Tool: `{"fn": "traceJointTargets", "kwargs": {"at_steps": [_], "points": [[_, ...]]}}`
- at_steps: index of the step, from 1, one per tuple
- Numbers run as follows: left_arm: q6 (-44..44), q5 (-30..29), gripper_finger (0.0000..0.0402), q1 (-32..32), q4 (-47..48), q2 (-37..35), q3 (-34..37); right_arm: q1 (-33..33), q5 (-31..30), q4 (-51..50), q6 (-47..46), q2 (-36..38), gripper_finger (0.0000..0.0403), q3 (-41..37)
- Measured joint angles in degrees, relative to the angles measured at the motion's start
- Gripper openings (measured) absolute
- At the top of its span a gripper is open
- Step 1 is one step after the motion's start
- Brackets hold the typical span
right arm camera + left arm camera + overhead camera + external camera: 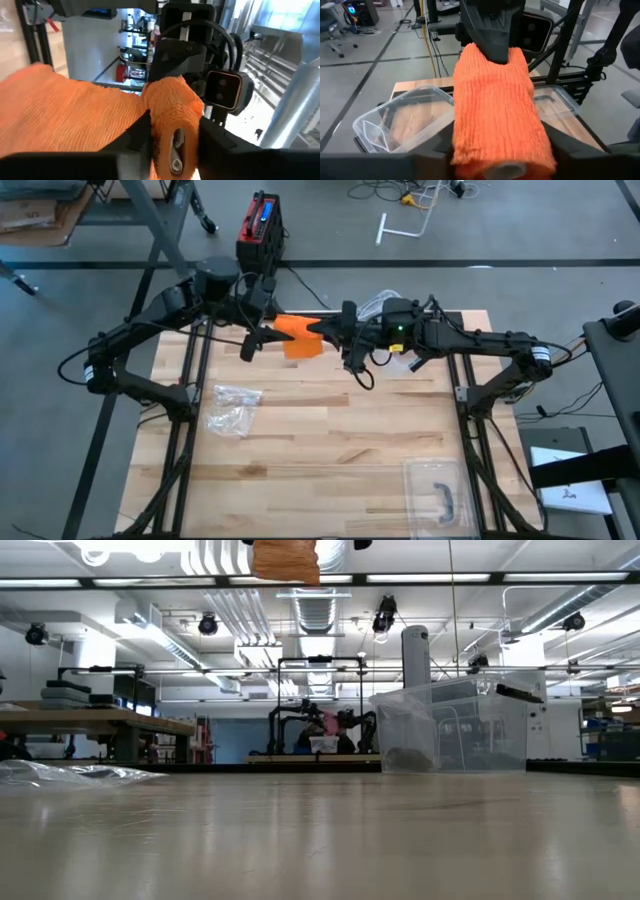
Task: Roll bandage
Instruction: Roll the orange bandage on the table
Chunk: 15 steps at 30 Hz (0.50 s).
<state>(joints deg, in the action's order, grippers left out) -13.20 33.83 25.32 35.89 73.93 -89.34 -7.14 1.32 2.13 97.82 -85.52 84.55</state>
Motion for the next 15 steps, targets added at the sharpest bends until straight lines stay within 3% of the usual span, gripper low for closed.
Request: {"fn": "traceJointTargets", "kwargs": {"at_steps": [5, 8, 12, 15], "points": [[-1.2, -0.1, 0.0088, 0.0, 0.3, 0.0, 0.0, 0.4, -1.0, -1.8, -6.3, 0.1, 0.0155, -0.1], [-2.4, -0.5, 0.0056, 0.1, 0.2, 0.0, 0.0, 0.9, -2.5, -1.9, -17.6, 0.1, 0.0195, -0.2], [-5.3, -4.2, 0.0049, 0.0, -0.6, -0.2, 0.0, 1.0, -1.0, -1.4, -42.7, 0.7, 0.0247, 0.4], [-8.5, -8.5, 0.0065, 0.0, -0.6, -0.3, 0.0, 0.8, -1.4, -0.1, -56.1, 1.2, 0.0282, 1.3]]}}
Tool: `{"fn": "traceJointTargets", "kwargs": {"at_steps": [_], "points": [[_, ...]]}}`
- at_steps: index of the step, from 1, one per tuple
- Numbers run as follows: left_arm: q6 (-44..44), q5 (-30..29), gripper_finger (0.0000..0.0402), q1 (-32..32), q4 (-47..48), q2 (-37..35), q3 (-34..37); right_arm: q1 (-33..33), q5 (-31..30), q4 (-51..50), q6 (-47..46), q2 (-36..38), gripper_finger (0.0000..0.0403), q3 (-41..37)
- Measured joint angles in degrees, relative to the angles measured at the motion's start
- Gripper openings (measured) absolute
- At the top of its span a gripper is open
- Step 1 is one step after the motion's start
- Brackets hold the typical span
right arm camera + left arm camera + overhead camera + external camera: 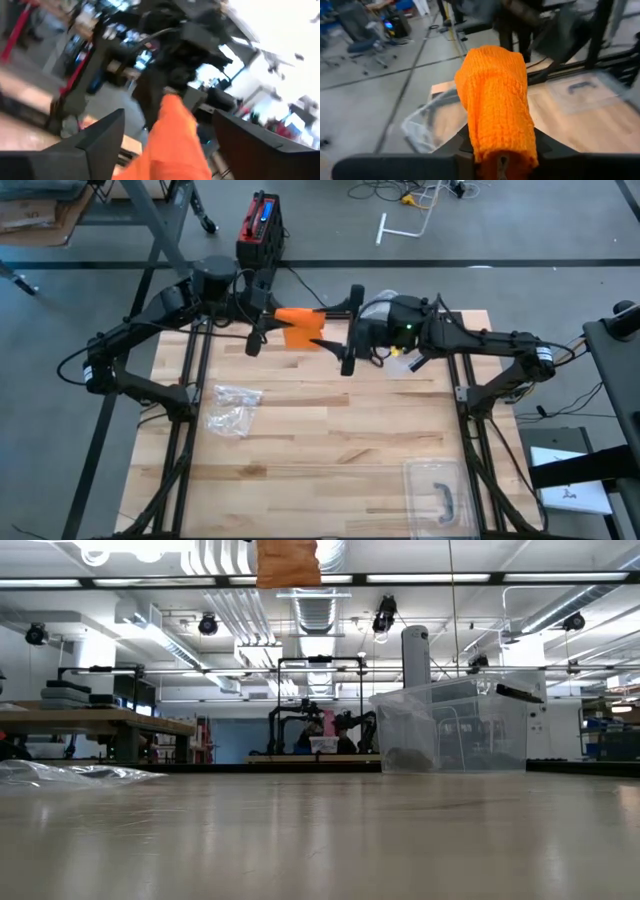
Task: Roll bandage
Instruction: Roll the orange bandage on the table
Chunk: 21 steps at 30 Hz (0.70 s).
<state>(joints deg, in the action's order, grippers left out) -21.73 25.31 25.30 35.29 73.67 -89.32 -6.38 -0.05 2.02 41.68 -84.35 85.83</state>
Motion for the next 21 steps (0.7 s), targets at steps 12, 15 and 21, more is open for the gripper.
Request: {"fn": "traceJointTargets", "kwargs": {"at_steps": [12, 15, 21], "points": [[-2.7, -0.4, 0.0055, -1.0, -4.2, 0.1, 0.5, -4.2, 0.8, -2.0, -21.0, -0.2, 0.0296, 0.8], [-2.4, -0.4, 0.0062, -1.0, -4.8, 0.1, 0.7, -4.5, 3.0, -1.9, -21.6, -0.2, 0.0268, 0.8], [-1.7, -0.3, 0.0066, -1.3, -6.2, 0.1, 1.0, -4.4, 3.3, -2.0, -21.1, -0.2, 0.02, 0.8]]}}
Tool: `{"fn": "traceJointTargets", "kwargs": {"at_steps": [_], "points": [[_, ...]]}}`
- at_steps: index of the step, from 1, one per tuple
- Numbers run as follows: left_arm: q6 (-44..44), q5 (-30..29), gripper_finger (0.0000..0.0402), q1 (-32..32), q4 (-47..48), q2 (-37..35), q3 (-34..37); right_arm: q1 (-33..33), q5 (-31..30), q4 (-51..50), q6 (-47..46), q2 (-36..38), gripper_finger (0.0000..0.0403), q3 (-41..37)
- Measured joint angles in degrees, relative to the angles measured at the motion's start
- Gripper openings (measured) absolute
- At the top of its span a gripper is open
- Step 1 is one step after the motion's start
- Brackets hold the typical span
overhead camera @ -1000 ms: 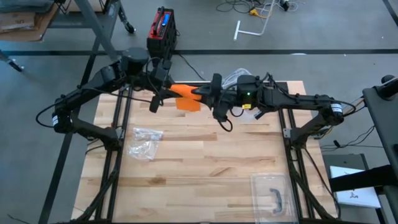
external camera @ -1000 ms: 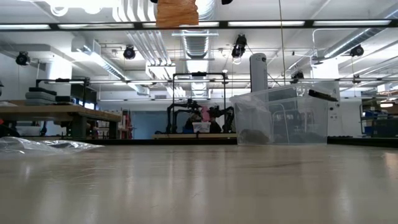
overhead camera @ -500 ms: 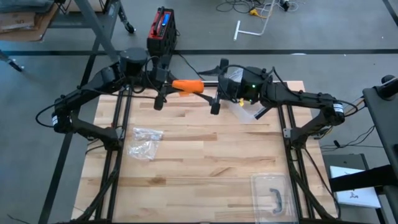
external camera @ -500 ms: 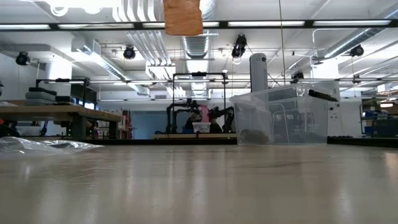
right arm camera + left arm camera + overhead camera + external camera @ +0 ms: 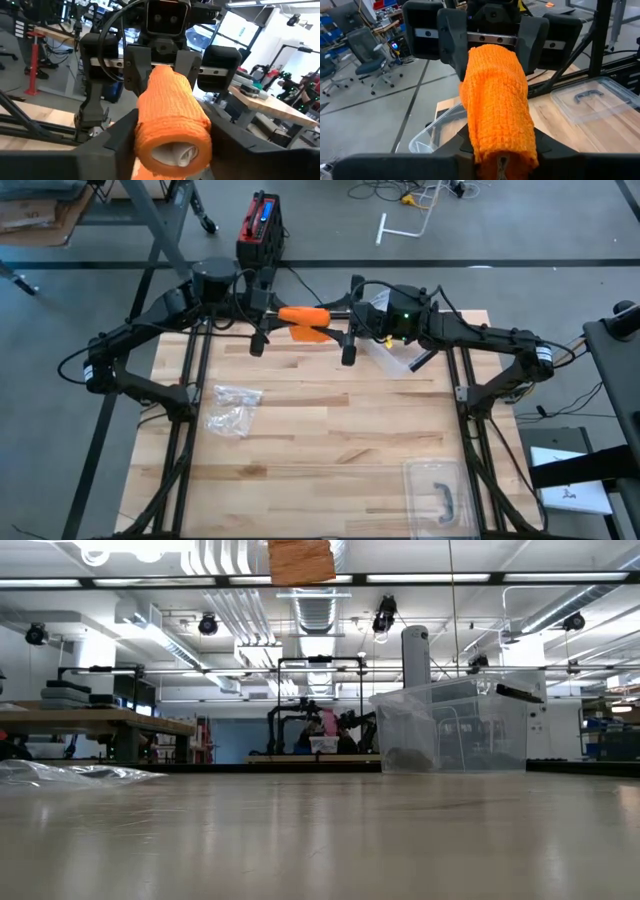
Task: Roll bandage
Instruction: Roll the orange bandage on the table
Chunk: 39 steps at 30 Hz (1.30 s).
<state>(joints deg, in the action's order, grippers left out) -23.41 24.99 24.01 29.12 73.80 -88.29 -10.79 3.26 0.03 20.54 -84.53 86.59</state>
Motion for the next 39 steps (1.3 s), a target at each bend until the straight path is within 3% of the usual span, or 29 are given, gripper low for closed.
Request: {"fn": "traceJointTargets", "kwargs": {"at_steps": [6, 12, 19, 25, 31, 39], "points": [[1.9, 2.9, 0.0077, -0.1, -0.2, 0.0, 0.1, 0.1, 0.3, -0.2, 6.9, 0.0, 0.0122, 0.0], [5.0, 3.5, 0.016, -0.1, 3.4, -0.3, 0.1, 0.1, 0.4, -2.0, 28.4, 0.0, 0.0065, 0.0], [4.6, 2.2, 0.0273, -0.2, 9.4, -3.7, -1.0, 1.4, -0.9, -5.0, 56.7, 0.0, 0.0061, 0.0], [5.5, 3.4, 0.0336, -0.2, 9.0, -4.3, -1.1, 3.5, -3.0, -2.8, 68.0, 0.0, 0.0057, 0.0], [7.3, 3.2, 0.0356, -0.2, 2.7, -4.3, -1.0, 4.5, -6.6, -2.8, 72.7, 0.0, 0.0057, 0.0], [8.7, 3.9, 0.0341, -0.2, 0.7, -1.7, -1.1, 5.7, -10.4, -1.8, 83.3, -1.9, 0.0053, -0.1]]}}
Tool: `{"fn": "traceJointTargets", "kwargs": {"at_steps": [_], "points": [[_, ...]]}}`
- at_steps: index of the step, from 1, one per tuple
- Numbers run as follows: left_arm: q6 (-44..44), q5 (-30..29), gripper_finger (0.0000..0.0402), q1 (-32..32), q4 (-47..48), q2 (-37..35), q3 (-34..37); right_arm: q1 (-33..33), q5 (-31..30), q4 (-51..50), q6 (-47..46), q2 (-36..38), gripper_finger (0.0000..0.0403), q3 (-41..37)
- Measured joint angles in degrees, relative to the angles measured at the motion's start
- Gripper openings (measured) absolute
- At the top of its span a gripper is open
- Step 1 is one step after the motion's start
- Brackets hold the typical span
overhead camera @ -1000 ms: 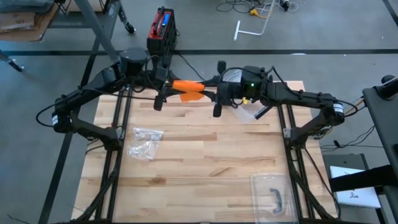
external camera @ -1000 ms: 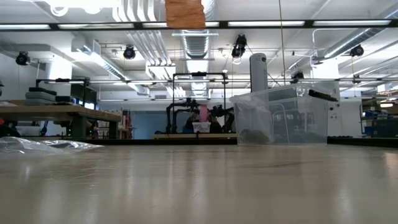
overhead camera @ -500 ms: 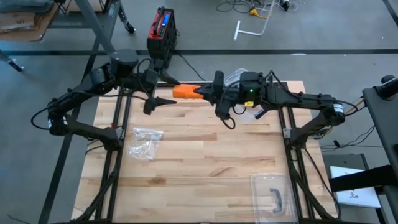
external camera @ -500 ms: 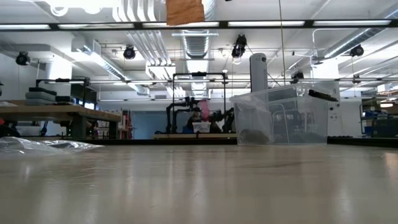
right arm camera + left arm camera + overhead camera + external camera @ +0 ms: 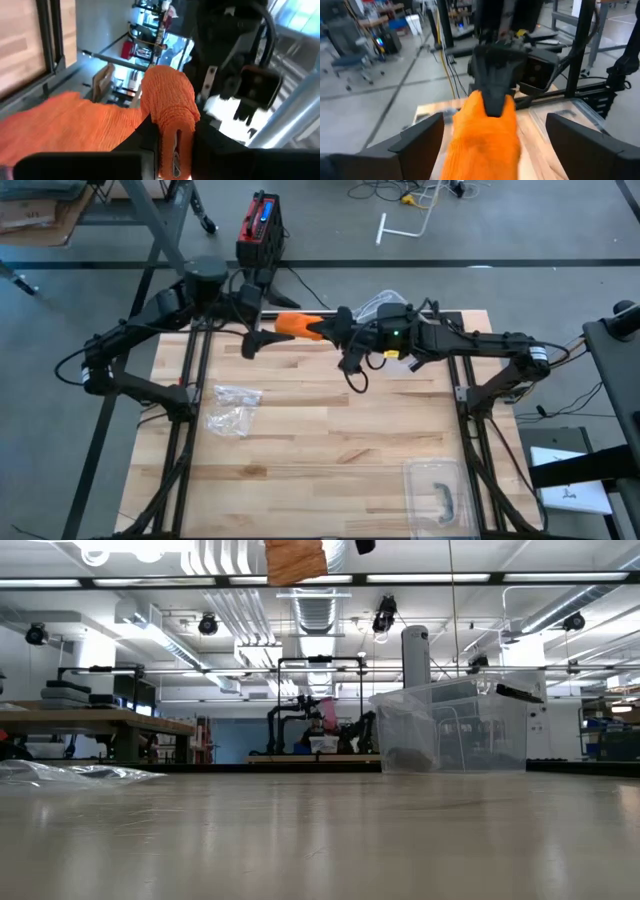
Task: Roll bandage
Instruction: Roll the orange bandage on the table
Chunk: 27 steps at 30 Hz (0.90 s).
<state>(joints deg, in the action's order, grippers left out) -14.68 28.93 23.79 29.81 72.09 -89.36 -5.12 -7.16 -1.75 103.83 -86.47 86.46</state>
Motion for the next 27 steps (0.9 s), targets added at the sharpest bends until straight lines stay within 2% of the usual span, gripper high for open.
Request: {"fn": "traceJointTargets", "kwargs": {"at_steps": [9, 17, 22, 27], "points": [[0.3, 0.3, 0.0307, 0.0, 3.4, 1.3, 0.0, 2.3, -0.6, 2.4, 9.1, -1.5, 0.0055, 0.0], [0.3, 2.7, 0.0259, 0.0, 8.1, 1.1, 0.0, 3.9, -1.3, 3.0, 17.5, -1.5, 0.0061, -0.1], [0.2, 5.0, 0.0214, 0.0, 9.3, 1.1, 0.0, 4.1, -2.7, 4.3, 20.1, -1.5, 0.0056, 0.0], [-0.7, 6.2, 0.0138, 0.1, 9.4, 1.5, 0.0, 4.3, -4.5, 3.6, 18.4, -1.6, 0.0077, 0.0]]}}
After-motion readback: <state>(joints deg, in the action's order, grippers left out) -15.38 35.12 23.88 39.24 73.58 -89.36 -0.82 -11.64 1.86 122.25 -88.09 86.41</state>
